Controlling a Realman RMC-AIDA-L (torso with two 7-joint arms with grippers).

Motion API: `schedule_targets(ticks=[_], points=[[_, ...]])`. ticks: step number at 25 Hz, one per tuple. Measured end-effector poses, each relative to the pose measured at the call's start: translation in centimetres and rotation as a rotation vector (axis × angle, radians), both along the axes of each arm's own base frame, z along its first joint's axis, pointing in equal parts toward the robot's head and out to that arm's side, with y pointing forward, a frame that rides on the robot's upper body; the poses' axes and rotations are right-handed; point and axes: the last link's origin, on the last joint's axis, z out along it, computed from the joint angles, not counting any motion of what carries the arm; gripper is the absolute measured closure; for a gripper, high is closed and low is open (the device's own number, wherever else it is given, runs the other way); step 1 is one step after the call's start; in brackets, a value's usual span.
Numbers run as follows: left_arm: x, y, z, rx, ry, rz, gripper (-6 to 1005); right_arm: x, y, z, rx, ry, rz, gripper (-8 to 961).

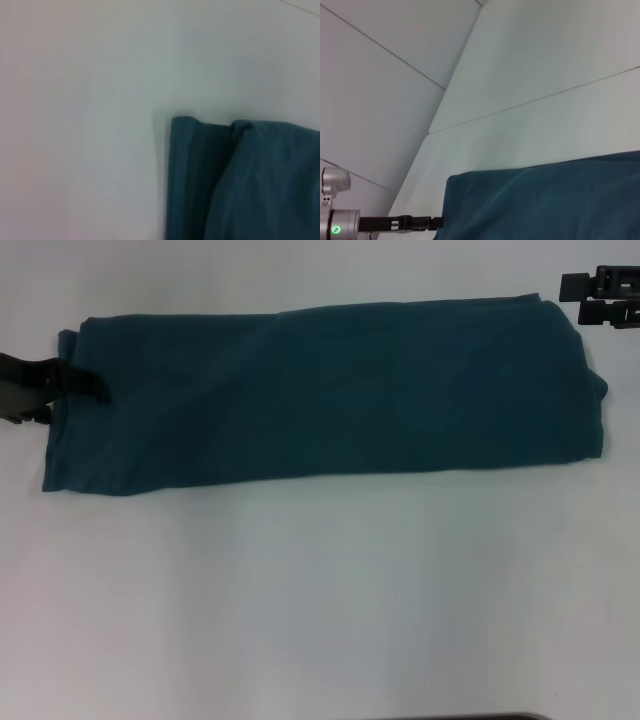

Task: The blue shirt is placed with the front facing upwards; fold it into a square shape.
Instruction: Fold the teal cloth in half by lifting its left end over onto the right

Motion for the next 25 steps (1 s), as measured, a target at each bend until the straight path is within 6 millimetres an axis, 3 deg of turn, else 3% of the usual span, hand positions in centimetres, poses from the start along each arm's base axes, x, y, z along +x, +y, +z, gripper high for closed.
schedule_targets(ticks=[9,17,25], points=[[0.6,-0.3,-0.6,-0.033,-0.023,-0.005,91,0.0,-0.1,0.0,-0.003,0.003,-0.001,50],[2.5,-0.1,-0.9,-0.053,-0.075,-0.043,91,0.0,-0.1,0.0,-0.004,0.003,0.0,51],[1.1,0.1,0.1,-0.004,0.011,-0.013,92,0.2,-0.3,0.0,-0.002,0.007,-0.006,52]])
